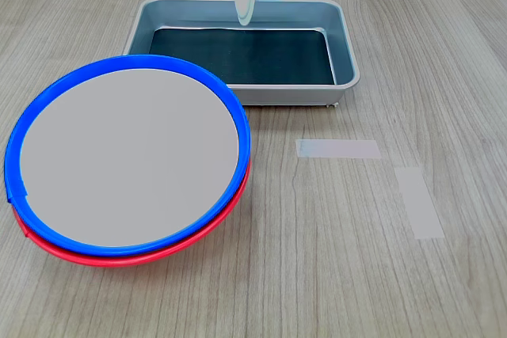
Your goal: Lift the stacked dish and set it down on the table.
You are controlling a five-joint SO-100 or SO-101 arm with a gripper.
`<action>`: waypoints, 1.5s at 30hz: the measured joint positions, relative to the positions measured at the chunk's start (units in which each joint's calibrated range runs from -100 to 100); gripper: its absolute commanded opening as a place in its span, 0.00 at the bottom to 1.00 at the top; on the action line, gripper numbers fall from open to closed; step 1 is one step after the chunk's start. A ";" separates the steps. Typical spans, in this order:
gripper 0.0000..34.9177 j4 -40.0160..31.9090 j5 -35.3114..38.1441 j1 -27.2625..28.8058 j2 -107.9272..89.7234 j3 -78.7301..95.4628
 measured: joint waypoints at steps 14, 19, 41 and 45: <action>0.04 0.00 -0.34 0.09 0.00 0.00; 0.01 0.00 -3.13 5.04 0.00 0.00; 0.52 -7.83 9.96 7.96 49.62 -36.21; 0.56 -7.91 10.94 9.29 64.79 -46.10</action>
